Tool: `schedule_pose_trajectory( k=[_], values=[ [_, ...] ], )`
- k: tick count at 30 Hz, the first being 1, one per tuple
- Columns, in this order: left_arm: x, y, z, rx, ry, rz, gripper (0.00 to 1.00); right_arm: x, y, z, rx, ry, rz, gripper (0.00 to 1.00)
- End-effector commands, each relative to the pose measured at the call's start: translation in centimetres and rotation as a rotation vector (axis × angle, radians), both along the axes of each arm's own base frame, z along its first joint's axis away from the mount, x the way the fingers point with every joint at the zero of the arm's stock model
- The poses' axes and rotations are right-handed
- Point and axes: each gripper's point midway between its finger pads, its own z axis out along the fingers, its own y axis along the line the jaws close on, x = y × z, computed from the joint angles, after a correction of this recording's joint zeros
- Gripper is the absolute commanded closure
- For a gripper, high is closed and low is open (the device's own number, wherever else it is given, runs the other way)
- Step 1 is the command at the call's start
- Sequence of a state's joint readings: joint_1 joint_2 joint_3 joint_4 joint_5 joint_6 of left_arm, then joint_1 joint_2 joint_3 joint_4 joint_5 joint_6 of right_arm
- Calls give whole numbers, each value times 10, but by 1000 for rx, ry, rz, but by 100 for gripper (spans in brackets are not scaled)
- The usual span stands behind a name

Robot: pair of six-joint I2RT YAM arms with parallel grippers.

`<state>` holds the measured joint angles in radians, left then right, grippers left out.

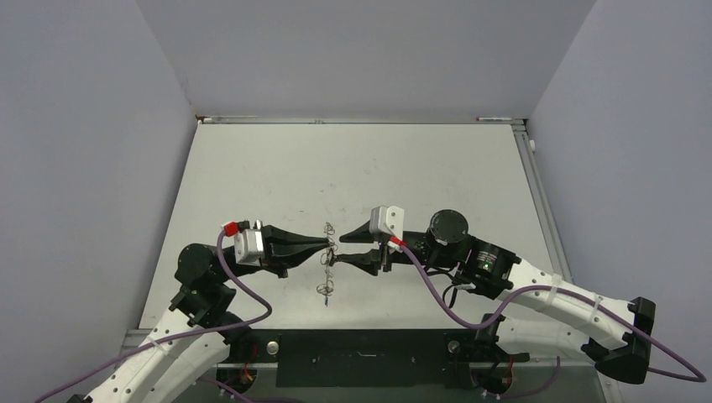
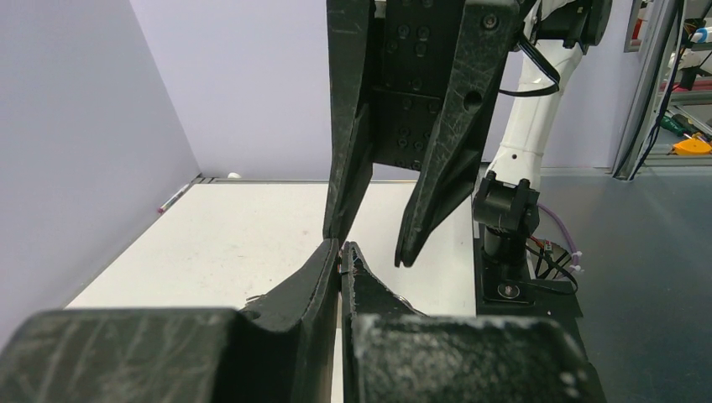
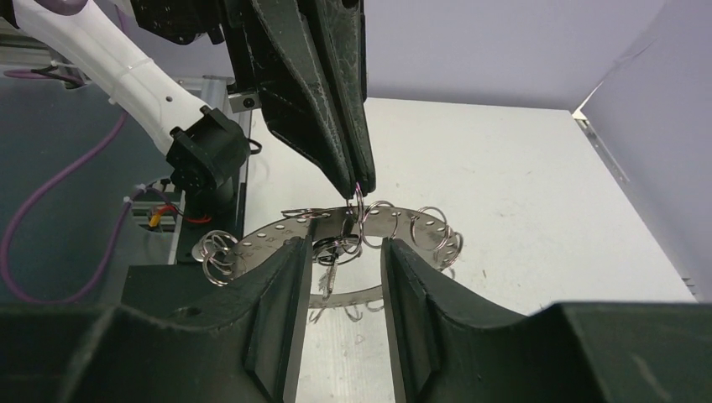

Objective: Put the keys on the keyring

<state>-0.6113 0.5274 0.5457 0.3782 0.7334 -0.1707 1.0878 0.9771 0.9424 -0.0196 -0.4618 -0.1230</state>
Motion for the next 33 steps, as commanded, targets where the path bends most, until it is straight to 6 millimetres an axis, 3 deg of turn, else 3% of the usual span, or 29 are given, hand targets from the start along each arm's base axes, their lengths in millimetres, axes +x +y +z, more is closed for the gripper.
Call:
schedule_pose_trajectory(
  k=[1,23,33],
  values=[
    [-4,4,21,-49,-76,6,100,0,-6,43,101,-88,11,64],
    [-4,5,21,-54,-73,6,100,-2,15,39,108,-67,85,79],
    [-5,5,22,-56,-77,4,100,3,19,36,103,-64,75,78]
  ],
)
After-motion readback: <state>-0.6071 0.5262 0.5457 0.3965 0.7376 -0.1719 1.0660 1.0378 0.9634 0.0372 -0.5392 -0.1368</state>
